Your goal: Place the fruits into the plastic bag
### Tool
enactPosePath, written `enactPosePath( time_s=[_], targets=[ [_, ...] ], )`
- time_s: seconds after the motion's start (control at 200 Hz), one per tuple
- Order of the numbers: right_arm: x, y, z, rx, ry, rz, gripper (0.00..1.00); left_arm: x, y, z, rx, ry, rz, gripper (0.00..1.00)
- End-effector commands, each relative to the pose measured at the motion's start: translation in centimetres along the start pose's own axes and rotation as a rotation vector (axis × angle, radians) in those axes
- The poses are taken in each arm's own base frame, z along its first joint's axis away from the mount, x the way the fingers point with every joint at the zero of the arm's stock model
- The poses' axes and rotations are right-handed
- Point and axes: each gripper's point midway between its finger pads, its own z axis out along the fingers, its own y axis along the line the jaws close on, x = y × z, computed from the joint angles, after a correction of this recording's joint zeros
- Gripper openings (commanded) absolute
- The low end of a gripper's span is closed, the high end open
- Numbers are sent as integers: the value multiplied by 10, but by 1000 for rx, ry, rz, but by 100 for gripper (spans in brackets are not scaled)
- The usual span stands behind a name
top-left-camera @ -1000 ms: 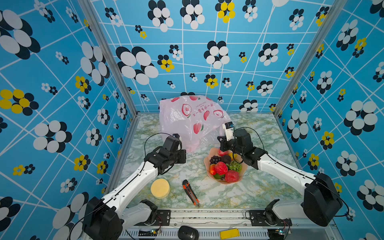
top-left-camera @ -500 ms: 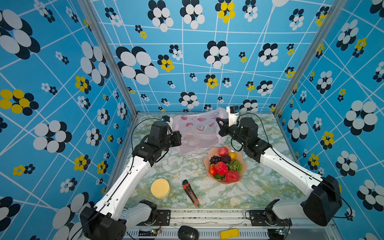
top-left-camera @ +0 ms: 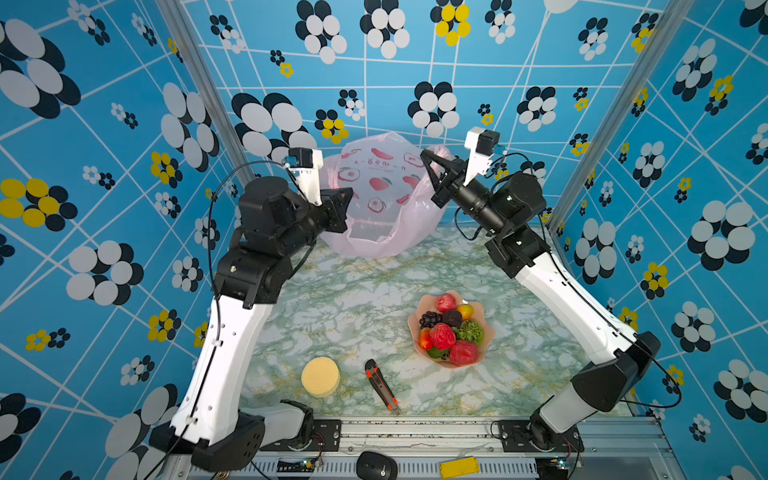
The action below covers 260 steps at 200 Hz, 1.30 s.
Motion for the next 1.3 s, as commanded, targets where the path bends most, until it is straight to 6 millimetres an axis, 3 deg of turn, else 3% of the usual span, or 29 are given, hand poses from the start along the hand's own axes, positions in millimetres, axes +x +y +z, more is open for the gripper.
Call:
enactPosePath(
  time_s=[0.0, 0.075, 0.115, 0.17, 0.225, 0.33, 0.42, 0.495, 0.645, 0.835, 0.975, 0.995, 1.06, 1.105, 1.205, 1.295],
  targets=[
    [101, -21, -36, 110, 235, 51, 0, 86, 36, 8, -138, 137, 40, 0],
    [232, -59, -89, 266, 557, 154, 0, 189, 71, 16, -224, 331, -90, 0],
    [281, -69, -117, 305, 676, 217, 0, 241, 77, 19, -217, 429, -152, 0],
    [308, -71, -140, 326, 709, 274, 0, 291, 83, 18, -220, 505, -236, 0],
    [302, -74, -145, 358, 648, 288, 0, 311, 86, 13, -227, 509, -296, 0],
    [277, -78, -131, 366, 587, 249, 0, 290, 94, 6, -260, 408, -316, 0],
    [269, -81, -115, 348, 595, 223, 0, 265, 97, 9, -242, 365, -342, 0],
    [268, -84, -107, 348, 582, 232, 0, 257, 97, 13, -227, 376, -356, 0],
    [275, -88, -100, 352, 577, 255, 0, 264, 99, 19, -218, 422, -380, 0],
    [293, -96, -113, 381, 627, 259, 0, 285, 108, 21, -247, 497, -413, 0],
    [290, -104, -124, 396, 649, 274, 0, 277, 109, 15, -265, 469, -458, 0],
    [288, -103, -124, 394, 651, 276, 6, 276, 108, 15, -263, 465, -464, 0],
    [281, -103, -128, 388, 662, 277, 38, 272, 104, 12, -257, 453, -489, 0],
    [274, -102, -132, 392, 672, 269, 51, 272, 100, 11, -248, 452, -511, 0],
    [256, -96, -152, 424, 716, 235, 67, 276, 90, 5, -233, 460, -531, 0],
    [238, -88, -181, 481, 757, 208, 79, 279, 84, 0, -232, 449, -522, 0]
  ],
)
